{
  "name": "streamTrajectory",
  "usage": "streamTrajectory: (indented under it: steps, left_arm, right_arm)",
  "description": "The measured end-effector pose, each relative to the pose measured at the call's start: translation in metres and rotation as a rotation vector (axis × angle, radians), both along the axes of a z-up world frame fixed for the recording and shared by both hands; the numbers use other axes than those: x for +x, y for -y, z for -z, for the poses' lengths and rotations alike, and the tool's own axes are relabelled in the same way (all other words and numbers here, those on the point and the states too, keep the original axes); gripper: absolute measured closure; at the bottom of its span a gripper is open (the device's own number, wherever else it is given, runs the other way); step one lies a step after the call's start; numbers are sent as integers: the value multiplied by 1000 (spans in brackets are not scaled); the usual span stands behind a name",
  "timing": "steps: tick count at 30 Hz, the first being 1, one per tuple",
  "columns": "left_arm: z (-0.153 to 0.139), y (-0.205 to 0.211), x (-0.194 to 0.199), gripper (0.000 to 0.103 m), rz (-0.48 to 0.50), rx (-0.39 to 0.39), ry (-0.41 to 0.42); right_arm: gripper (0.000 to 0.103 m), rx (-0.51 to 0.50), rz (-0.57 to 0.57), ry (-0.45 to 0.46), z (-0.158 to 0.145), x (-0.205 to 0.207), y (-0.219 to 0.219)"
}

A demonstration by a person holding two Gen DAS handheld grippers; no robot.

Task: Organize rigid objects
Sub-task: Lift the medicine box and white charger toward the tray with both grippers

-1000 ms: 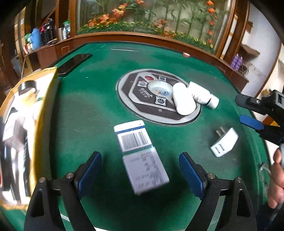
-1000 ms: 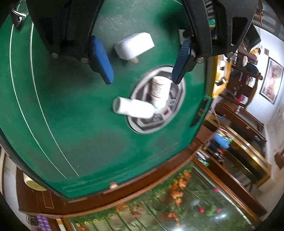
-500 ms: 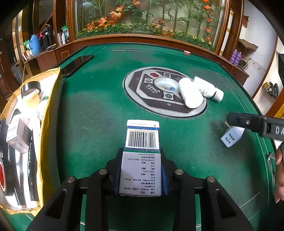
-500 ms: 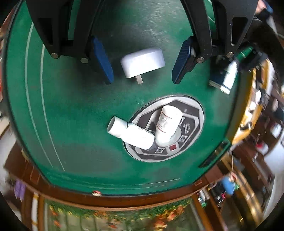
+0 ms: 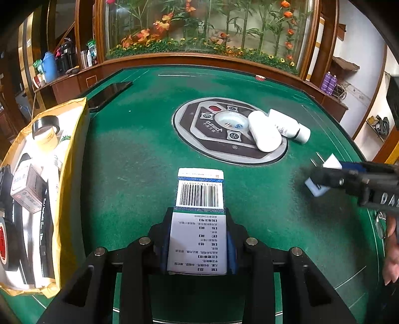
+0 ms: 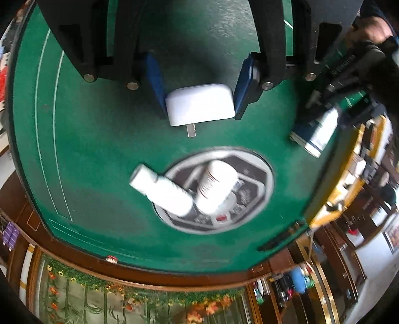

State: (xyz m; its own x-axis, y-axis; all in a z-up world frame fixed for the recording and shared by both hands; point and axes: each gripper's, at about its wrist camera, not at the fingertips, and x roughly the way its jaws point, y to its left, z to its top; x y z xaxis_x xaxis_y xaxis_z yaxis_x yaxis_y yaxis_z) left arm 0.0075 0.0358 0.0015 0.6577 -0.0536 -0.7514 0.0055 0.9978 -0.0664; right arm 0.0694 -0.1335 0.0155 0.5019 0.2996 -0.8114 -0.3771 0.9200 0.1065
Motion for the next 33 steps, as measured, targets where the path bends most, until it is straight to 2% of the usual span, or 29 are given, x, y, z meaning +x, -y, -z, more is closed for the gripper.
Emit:
streamTrajectory:
  steps: [3, 8, 20, 33]
  left_arm:
    - [-5, 4, -5, 66, 6, 24, 25]
    - [-14, 8, -13, 66, 4, 62, 72]
    - [-27, 14, -22, 66, 2, 124, 127]
    - [-36, 15, -30, 66, -5, 150, 152]
  right_arm:
    - [53, 60, -7, 9, -6, -2, 2]
    - [53, 98, -12, 17, -12, -4, 1]
    - [53, 117, -24, 17, -13, -5, -2]
    - [52, 134, -33, 14, -13, -5, -4]
